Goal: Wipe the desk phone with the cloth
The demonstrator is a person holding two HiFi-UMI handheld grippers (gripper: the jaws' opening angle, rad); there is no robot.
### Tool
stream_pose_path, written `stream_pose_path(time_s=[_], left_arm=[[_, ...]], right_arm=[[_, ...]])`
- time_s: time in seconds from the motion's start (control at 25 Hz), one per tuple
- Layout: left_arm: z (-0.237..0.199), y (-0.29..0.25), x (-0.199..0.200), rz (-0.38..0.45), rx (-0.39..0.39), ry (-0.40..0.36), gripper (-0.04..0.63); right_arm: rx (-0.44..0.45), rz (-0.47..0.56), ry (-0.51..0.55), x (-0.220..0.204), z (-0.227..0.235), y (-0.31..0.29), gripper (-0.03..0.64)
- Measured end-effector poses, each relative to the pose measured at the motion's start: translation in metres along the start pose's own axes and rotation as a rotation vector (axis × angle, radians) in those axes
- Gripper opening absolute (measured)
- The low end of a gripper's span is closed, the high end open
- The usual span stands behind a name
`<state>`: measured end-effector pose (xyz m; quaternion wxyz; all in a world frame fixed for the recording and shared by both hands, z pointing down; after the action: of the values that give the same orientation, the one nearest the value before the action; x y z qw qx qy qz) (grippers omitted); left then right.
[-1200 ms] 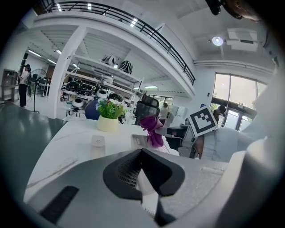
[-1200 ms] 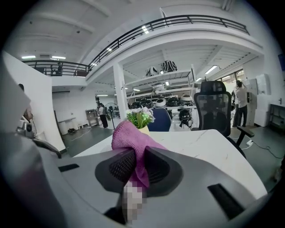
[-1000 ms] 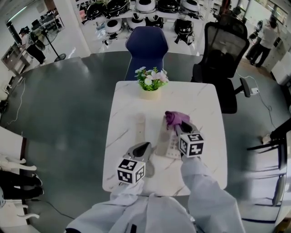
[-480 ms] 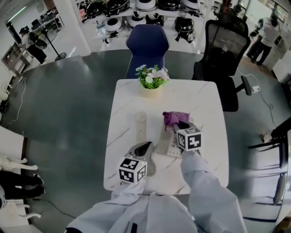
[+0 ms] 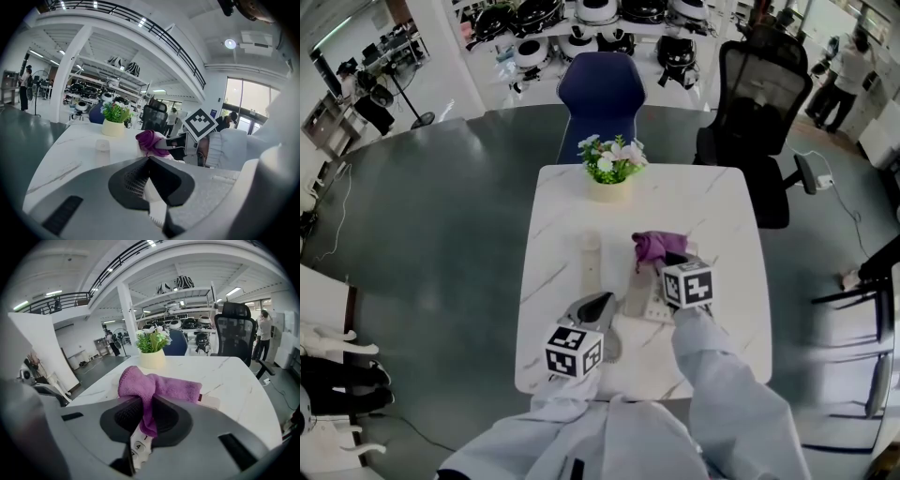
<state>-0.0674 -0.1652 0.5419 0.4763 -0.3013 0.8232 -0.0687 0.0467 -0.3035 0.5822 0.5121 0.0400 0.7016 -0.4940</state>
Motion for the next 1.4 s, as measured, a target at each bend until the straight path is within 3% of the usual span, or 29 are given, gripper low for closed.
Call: stream_pose_path(time_s=[1.4], left_arm=[[0.010,0.022,-0.003,0.016,-0.038,-0.015,-0.002]], right_arm=[[0.025,-0.094,0.016,-0.025,-0.035,0.022,0.037]])
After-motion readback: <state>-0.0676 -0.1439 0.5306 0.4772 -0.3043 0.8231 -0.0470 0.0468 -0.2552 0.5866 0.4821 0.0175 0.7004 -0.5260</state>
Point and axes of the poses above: the fingertips, and each gripper's own axes: y backward along the fingers, z to its right, x out of its top, the point moved 3 cm from there along y, backward along the fingers, and after that the axes turned 13 degrees about y, right-handed, at the moved point
